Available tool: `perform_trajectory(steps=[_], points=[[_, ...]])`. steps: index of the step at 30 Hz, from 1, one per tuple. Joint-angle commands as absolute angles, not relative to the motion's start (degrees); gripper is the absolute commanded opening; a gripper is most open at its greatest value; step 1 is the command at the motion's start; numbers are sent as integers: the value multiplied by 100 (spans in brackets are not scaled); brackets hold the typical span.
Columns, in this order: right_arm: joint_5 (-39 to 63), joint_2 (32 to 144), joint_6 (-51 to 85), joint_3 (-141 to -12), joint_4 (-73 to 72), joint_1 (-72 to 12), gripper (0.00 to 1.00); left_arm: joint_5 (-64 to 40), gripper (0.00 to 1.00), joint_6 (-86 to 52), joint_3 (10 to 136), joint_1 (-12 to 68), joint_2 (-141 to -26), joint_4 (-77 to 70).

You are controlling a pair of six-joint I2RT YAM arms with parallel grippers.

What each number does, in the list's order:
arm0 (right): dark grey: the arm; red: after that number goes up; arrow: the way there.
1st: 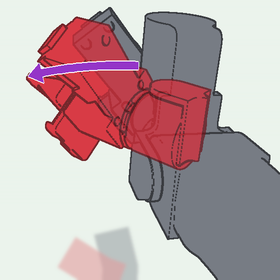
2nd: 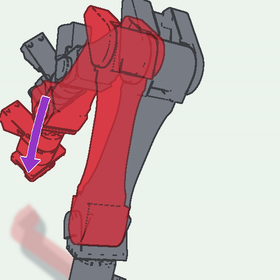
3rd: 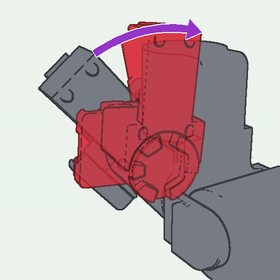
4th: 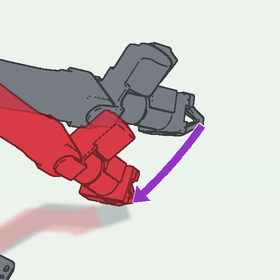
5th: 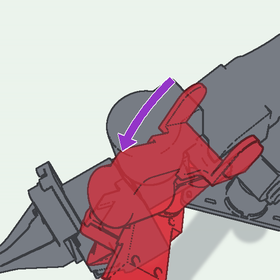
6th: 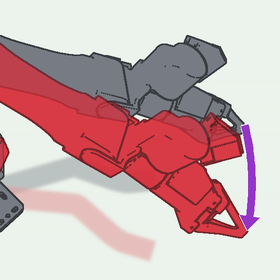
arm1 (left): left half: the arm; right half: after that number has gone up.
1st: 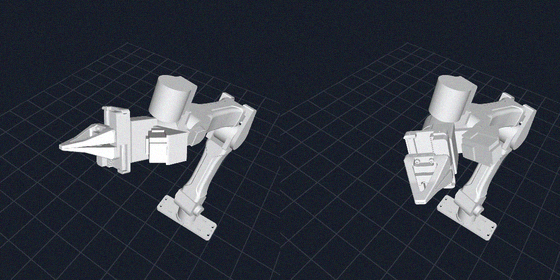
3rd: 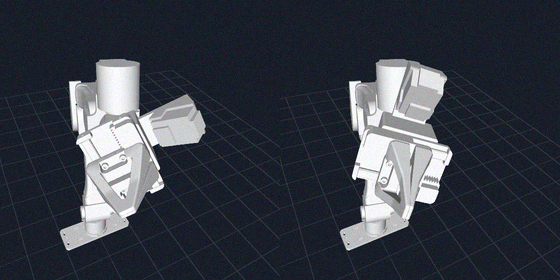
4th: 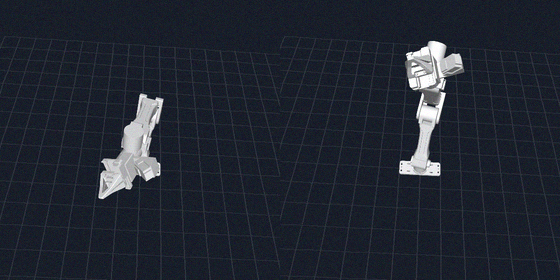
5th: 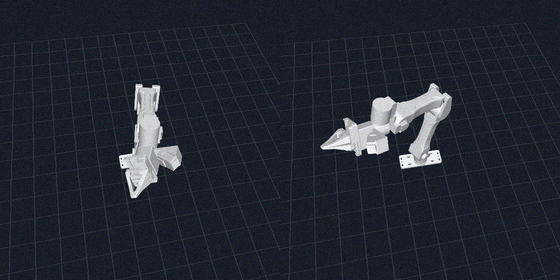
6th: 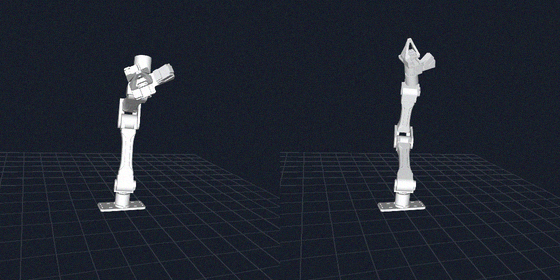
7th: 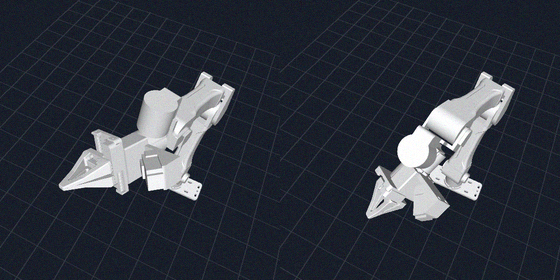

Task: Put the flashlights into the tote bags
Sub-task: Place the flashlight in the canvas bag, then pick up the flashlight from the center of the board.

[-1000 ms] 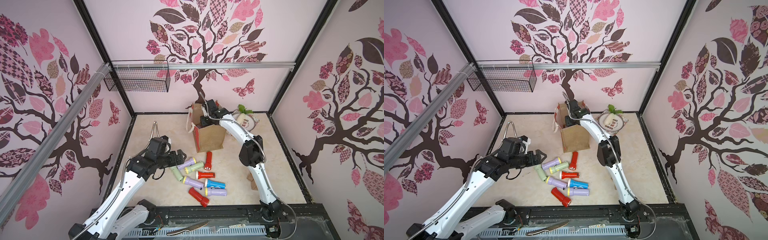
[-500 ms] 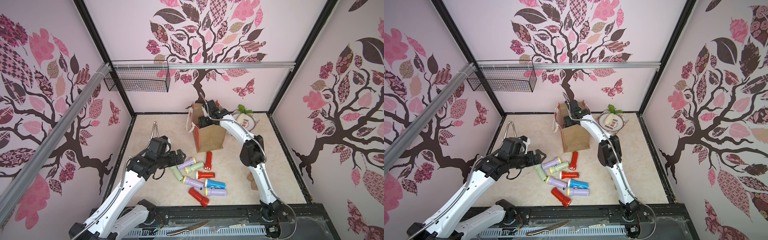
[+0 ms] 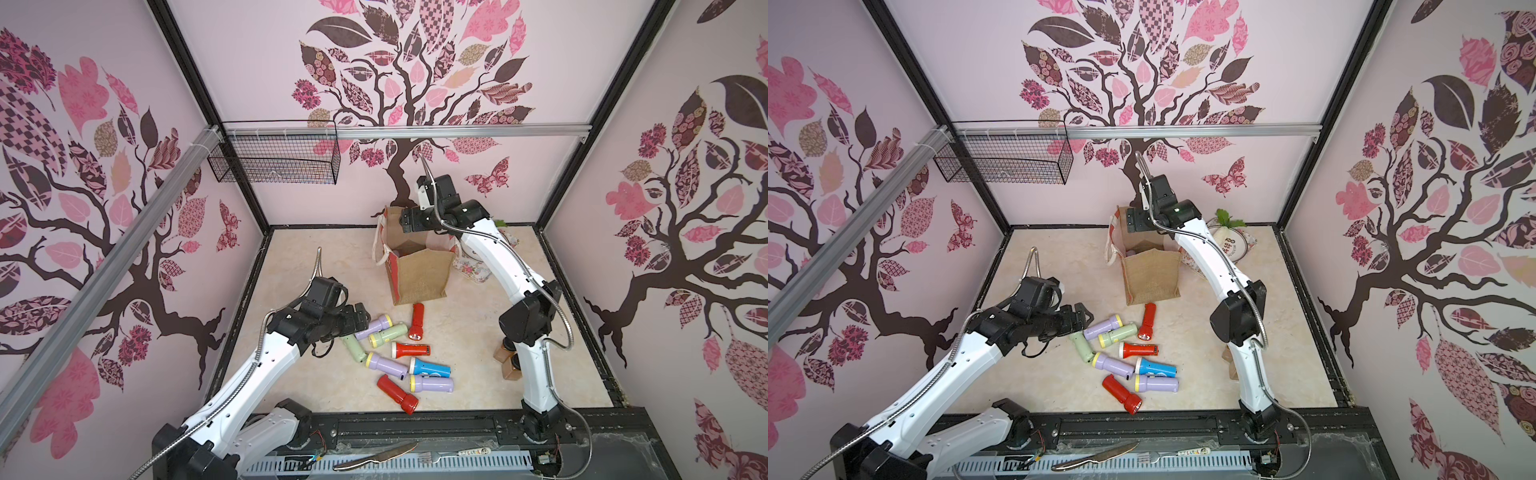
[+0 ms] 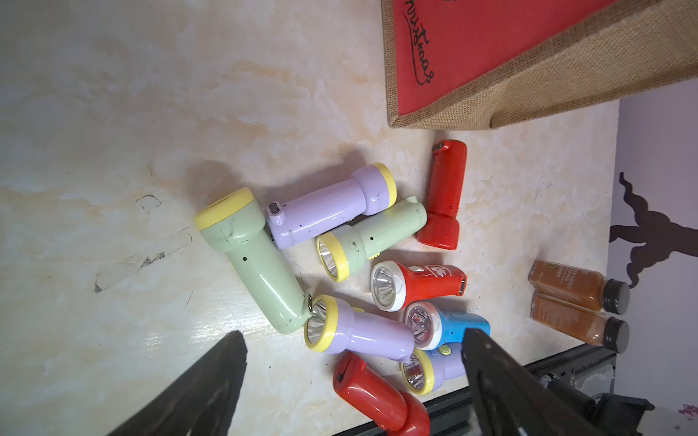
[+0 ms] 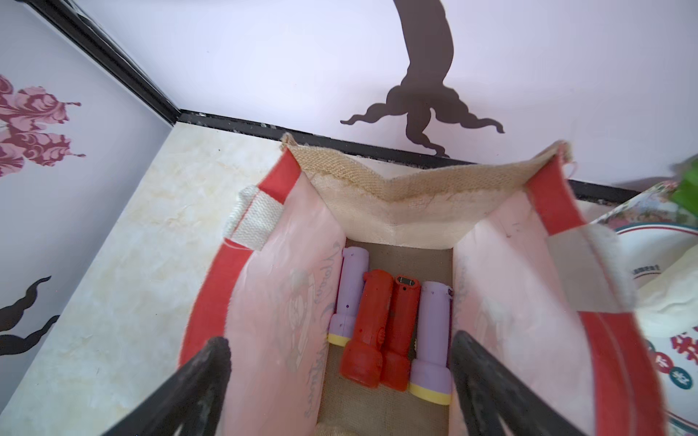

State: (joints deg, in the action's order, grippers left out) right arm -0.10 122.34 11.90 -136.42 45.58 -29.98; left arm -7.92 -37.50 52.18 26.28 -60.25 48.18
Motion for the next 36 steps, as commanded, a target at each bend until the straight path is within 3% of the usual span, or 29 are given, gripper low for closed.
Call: perform_trajectory(steps=[1,12,20,26,36], points=[[109,11435,1083,-13380,4868,-3083,95,-634,91,-3868,5030,2609,-6164,4633],[556,9088,624,-10190,4765,-3102,100,-213,83,-4206,4872,2610,-6606,4809],[1298,7569,777,-7697,3776,-3164,100,-334,79,-4272,4686,2610,-7068,4768],[1349,7115,976,-6948,3507,-3175,100,-466,76,-4461,4441,2610,-7286,4535],[1469,7214,1005,-6829,3427,-3169,100,-554,70,-4692,4004,2609,-7490,4037]])
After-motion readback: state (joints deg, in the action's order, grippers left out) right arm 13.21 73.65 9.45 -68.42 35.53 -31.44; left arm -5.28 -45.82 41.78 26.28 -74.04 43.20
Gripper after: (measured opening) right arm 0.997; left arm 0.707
